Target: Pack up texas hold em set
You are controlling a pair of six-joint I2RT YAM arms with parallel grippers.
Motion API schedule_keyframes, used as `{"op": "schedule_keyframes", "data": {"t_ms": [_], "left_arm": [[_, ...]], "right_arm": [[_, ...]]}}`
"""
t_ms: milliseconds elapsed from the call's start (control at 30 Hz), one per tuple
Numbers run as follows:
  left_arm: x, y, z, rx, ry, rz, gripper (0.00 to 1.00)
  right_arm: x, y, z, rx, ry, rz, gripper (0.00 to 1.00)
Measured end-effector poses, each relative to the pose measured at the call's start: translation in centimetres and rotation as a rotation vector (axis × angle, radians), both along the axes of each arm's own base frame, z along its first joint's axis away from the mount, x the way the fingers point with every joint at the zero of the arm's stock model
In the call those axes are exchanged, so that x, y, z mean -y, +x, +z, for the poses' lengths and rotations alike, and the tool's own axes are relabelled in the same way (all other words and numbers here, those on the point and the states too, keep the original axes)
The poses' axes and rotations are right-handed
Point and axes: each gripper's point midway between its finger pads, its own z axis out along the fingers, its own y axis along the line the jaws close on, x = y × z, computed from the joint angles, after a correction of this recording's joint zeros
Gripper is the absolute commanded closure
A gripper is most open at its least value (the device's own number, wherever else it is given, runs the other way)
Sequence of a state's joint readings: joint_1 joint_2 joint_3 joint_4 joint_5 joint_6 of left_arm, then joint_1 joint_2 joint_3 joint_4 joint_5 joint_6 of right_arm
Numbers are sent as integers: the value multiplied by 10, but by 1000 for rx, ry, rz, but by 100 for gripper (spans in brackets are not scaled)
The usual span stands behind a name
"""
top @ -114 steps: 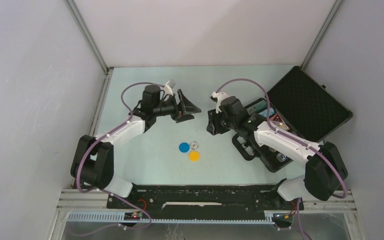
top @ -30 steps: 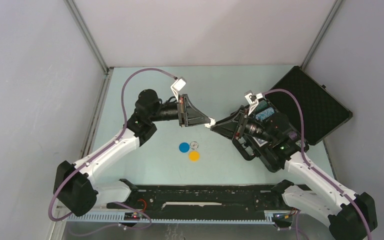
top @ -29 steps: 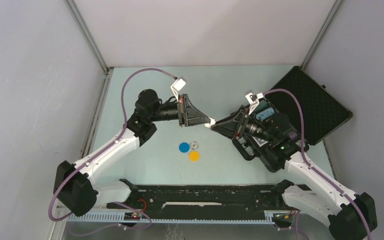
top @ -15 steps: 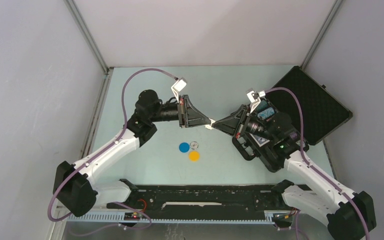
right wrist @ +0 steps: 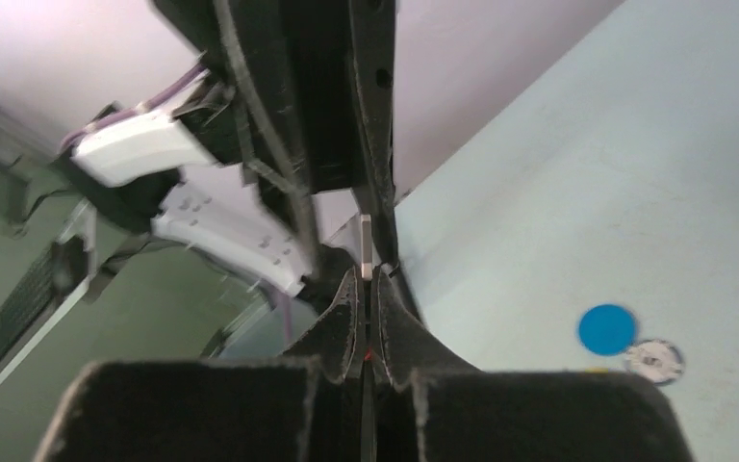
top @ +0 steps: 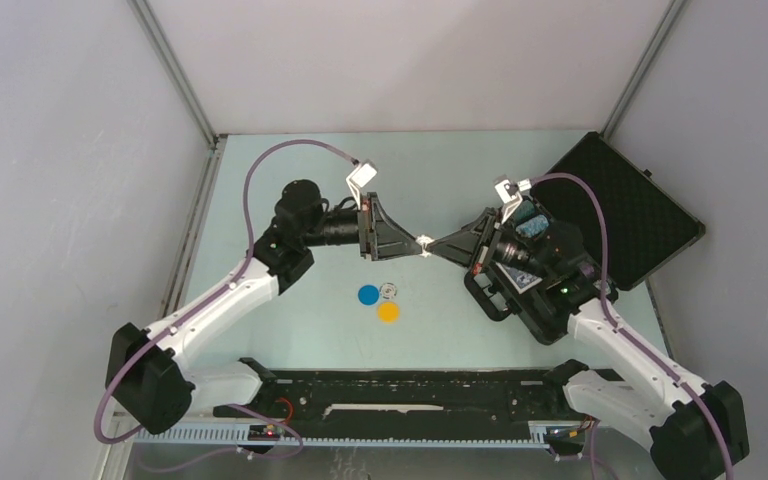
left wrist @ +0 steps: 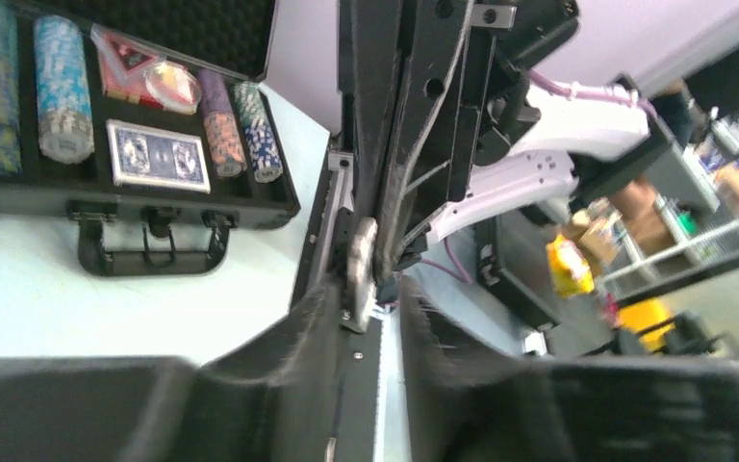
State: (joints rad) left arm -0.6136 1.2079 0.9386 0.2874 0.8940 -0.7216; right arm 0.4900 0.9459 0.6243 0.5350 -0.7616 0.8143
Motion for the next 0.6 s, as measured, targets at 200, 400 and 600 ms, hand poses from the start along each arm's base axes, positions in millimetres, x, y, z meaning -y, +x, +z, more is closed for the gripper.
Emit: {"op": "schedule_keyframes", "data": {"t_ms": [200,400,600], "left_arm": [[-17,25,-36,-22,164,203,19],[-67,81,-51,-76,269,509,16],[-80,99,-63,-147,285,581,16]], "right_arm": [[37,42,-38,-39,-166,-296,100],[101,85,-109,-166,-597,-618,100],[146,115,-146,-212,-981,-724,100]]}}
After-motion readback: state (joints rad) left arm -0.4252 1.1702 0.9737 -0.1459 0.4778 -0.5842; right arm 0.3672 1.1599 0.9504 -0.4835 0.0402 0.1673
